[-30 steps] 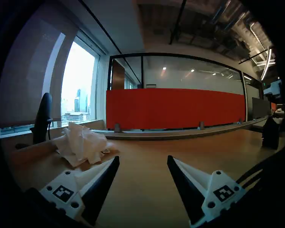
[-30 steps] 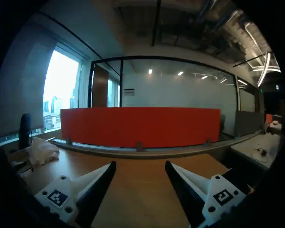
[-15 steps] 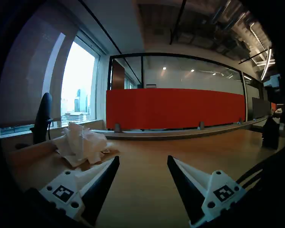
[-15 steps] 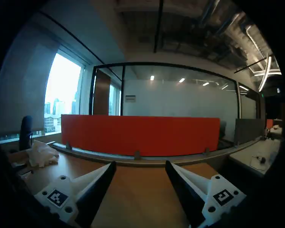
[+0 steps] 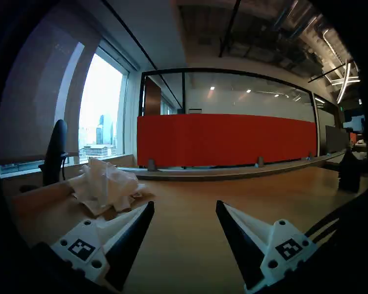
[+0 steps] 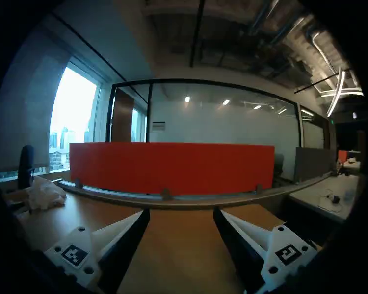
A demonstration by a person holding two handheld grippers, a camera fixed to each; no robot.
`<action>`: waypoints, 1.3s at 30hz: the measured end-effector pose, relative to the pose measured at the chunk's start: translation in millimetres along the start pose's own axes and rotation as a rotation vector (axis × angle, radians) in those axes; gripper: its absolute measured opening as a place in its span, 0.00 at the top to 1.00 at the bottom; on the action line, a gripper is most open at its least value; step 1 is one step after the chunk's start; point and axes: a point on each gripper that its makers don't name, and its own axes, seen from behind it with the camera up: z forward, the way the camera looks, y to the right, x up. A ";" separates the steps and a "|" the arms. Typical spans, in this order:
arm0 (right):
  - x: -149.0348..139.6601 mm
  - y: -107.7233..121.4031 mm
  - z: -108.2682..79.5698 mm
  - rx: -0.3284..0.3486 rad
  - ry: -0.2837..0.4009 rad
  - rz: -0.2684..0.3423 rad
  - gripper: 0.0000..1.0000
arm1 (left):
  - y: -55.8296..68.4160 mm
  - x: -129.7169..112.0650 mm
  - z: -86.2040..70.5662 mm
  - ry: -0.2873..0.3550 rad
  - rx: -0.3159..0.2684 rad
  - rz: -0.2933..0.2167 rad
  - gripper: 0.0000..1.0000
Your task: Fold towel
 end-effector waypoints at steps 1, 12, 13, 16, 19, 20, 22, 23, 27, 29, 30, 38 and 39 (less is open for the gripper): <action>-8.3 0.1 -0.3 0.002 -0.002 0.001 0.00 | 0.1 0.0 0.0 0.000 0.000 0.000 0.07; -85.0 8.9 0.5 -0.022 -0.034 0.015 0.00 | 0.4 0.1 -0.1 0.000 0.000 0.000 0.07; -89.7 9.5 0.2 -0.025 -0.033 0.014 0.00 | 0.5 0.1 -0.1 0.000 0.000 0.000 0.07; -101.4 10.3 -0.9 -0.026 -0.031 0.008 0.00 | 0.6 0.2 0.0 0.000 0.000 0.000 0.07; -110.3 11.6 -2.4 -0.026 -0.033 -0.001 0.00 | 0.6 0.2 0.0 0.000 0.000 0.000 0.07; -112.8 12.3 -2.8 -0.026 -0.034 -0.004 0.00 | 0.6 0.2 0.0 0.000 0.000 0.000 0.07; -116.5 14.6 -3.2 -0.034 -0.035 -0.011 0.00 | 0.6 0.4 -0.1 0.000 0.000 0.000 0.07; -118.0 15.7 -3.4 -0.039 -0.036 -0.014 0.00 | 0.7 0.5 -0.2 0.000 0.000 0.000 0.07; -125.2 15.5 -3.8 -0.040 -0.037 -0.024 0.00 | 0.5 0.6 -0.2 0.000 0.000 0.000 0.07; -128.0 12.8 -4.3 -0.032 -0.039 -0.026 0.00 | 0.9 0.6 -0.2 0.000 0.000 0.000 0.07; -128.4 11.3 -4.4 -0.028 -0.039 -0.025 0.00 | 0.9 0.6 -0.3 0.000 0.000 0.000 0.07; -125.9 3.9 -6.2 -0.006 -0.029 -0.009 0.00 | 0.3 0.7 -0.7 0.000 0.000 0.000 0.07; -125.4 4.6 -6.4 -0.006 -0.027 -0.003 0.00 | 0.1 0.8 -0.7 0.000 0.000 0.000 0.07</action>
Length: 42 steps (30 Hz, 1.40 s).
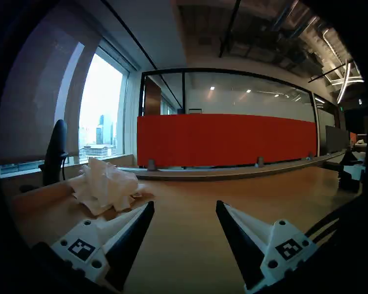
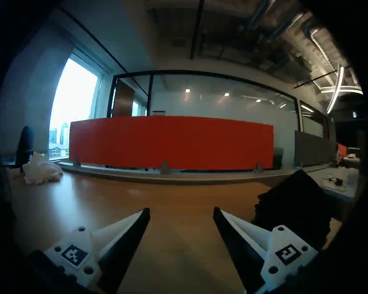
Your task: Fold towel
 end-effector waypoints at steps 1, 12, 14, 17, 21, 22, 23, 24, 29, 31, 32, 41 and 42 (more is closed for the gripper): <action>0.5 1.2 -0.1 -0.001 0.002 0.008 0.00 | -0.2 0.1 0.0 0.000 0.000 0.000 0.07; 5.3 1.4 -3.8 0.009 0.029 0.020 0.00 | 0.4 0.1 0.2 0.000 0.000 0.000 0.07; 4.6 0.6 -4.5 0.013 0.029 0.021 0.00 | 0.3 0.2 0.3 0.000 0.000 0.000 0.07; 4.8 0.5 -5.5 0.015 0.029 0.021 0.00 | 0.5 0.0 0.5 0.000 0.000 0.000 0.07; 4.9 1.3 -6.3 0.015 0.029 0.021 0.00 | 0.4 -0.1 0.5 0.000 0.000 0.000 0.07; 4.8 1.6 -6.7 0.014 0.030 0.021 0.00 | 0.4 0.0 0.5 0.000 0.000 0.000 0.07; 4.7 1.8 -7.0 0.013 0.030 0.021 0.00 | 0.4 0.0 0.5 0.000 0.000 0.000 0.07; 4.6 1.9 -7.3 0.013 0.030 0.021 0.00 | 0.4 0.0 0.4 0.000 0.000 0.000 0.07; 4.1 1.4 -7.9 0.017 0.029 0.022 0.00 | 0.3 0.1 0.4 0.000 0.000 0.000 0.07; 3.8 1.4 -7.8 0.017 0.029 0.022 0.00 | 0.2 0.0 0.3 0.000 0.000 0.000 0.07; 3.7 1.4 -7.7 0.017 0.029 0.021 0.00 | 0.2 0.0 0.3 0.000 0.000 0.000 0.07; 4.1 1.7 -7.5 0.017 0.028 0.022 0.00 | 0.4 -0.3 0.3 0.000 0.000 0.000 0.07; 4.0 1.7 -7.5 0.017 0.028 0.022 0.00 | 0.4 -0.3 0.2 0.000 0.000 0.000 0.07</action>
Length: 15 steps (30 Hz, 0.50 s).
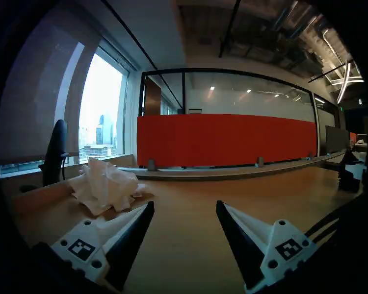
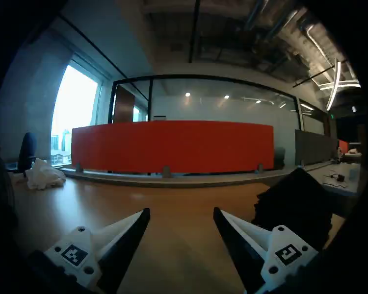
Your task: Fold towel
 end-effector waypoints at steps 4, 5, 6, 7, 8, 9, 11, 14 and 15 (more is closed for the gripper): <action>-0.4 -0.1 0.2 0.000 0.000 0.000 0.00 | -0.4 0.1 -0.2 0.000 0.000 0.000 0.07; -0.4 0.0 0.2 0.000 0.000 0.001 0.00 | -0.5 0.2 -0.2 0.000 0.000 0.000 0.07; -0.5 0.0 0.3 0.000 0.000 0.001 0.00 | -0.6 0.3 -0.3 0.000 0.000 0.000 0.07; -0.5 -0.1 0.3 0.000 0.000 0.000 0.00 | -0.7 0.4 -0.3 0.000 0.000 0.000 0.07; -0.5 -0.1 0.3 0.000 0.000 0.000 0.00 | -0.8 0.5 -0.3 0.000 0.000 0.000 0.07; -0.5 -0.1 0.3 0.000 0.000 0.000 0.00 | -0.8 0.7 -0.3 0.000 0.000 0.000 0.07; -0.5 -0.1 0.3 0.000 0.000 0.000 0.00 | -0.7 0.9 -0.4 0.000 0.000 0.000 0.07; -0.2 -0.4 0.2 0.000 0.000 0.000 0.00 | -0.6 1.1 -0.4 0.000 0.000 0.000 0.07; -0.2 -0.5 0.1 0.000 0.000 0.000 0.00 | -0.6 1.1 -0.5 0.000 0.000 0.000 0.07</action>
